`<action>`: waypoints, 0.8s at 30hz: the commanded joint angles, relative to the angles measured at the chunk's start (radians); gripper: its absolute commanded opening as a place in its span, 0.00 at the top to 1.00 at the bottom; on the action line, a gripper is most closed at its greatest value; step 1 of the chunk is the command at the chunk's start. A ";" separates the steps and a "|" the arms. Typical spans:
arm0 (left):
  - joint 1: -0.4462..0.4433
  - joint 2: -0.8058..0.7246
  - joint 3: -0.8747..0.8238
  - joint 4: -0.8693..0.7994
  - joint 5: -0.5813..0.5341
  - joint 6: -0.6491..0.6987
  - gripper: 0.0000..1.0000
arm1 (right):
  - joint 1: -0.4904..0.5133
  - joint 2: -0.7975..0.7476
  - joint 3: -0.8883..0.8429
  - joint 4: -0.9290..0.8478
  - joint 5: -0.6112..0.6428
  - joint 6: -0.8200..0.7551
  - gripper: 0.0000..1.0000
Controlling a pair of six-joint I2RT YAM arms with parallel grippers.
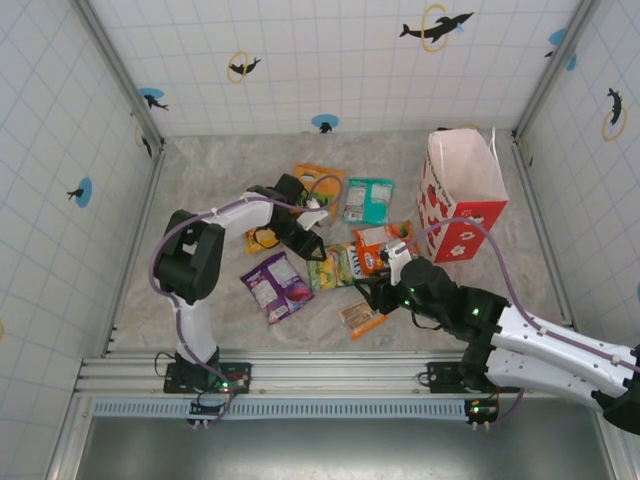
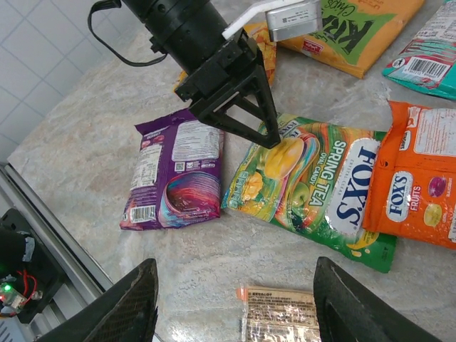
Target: Place the snacks into the paper bag
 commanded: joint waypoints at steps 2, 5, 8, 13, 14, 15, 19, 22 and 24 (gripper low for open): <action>-0.007 -0.032 0.037 -0.008 0.006 0.022 0.36 | -0.004 -0.012 -0.021 0.059 -0.005 -0.013 0.41; -0.007 0.001 0.086 -0.013 -0.005 0.026 0.36 | -0.006 -0.016 -0.021 0.060 -0.011 -0.010 0.41; -0.007 0.042 0.112 -0.013 -0.013 0.038 0.36 | -0.006 -0.021 -0.021 0.053 -0.008 -0.008 0.41; -0.007 0.093 0.131 -0.035 -0.030 0.056 0.36 | -0.005 -0.029 -0.018 0.047 -0.011 -0.002 0.41; -0.007 0.096 0.126 -0.033 -0.034 0.059 0.36 | -0.004 -0.030 -0.019 0.047 -0.013 0.001 0.41; -0.007 0.098 0.120 -0.030 -0.036 0.060 0.36 | -0.004 -0.030 -0.020 0.049 -0.015 0.002 0.41; -0.007 0.099 0.099 -0.028 -0.034 0.058 0.36 | -0.004 -0.028 -0.020 0.051 -0.025 0.002 0.42; -0.010 0.079 0.065 -0.033 -0.009 0.053 0.37 | -0.004 -0.029 -0.015 0.043 -0.021 0.001 0.42; -0.015 0.055 0.028 -0.029 0.000 0.052 0.37 | -0.004 -0.035 -0.018 0.037 -0.013 0.002 0.42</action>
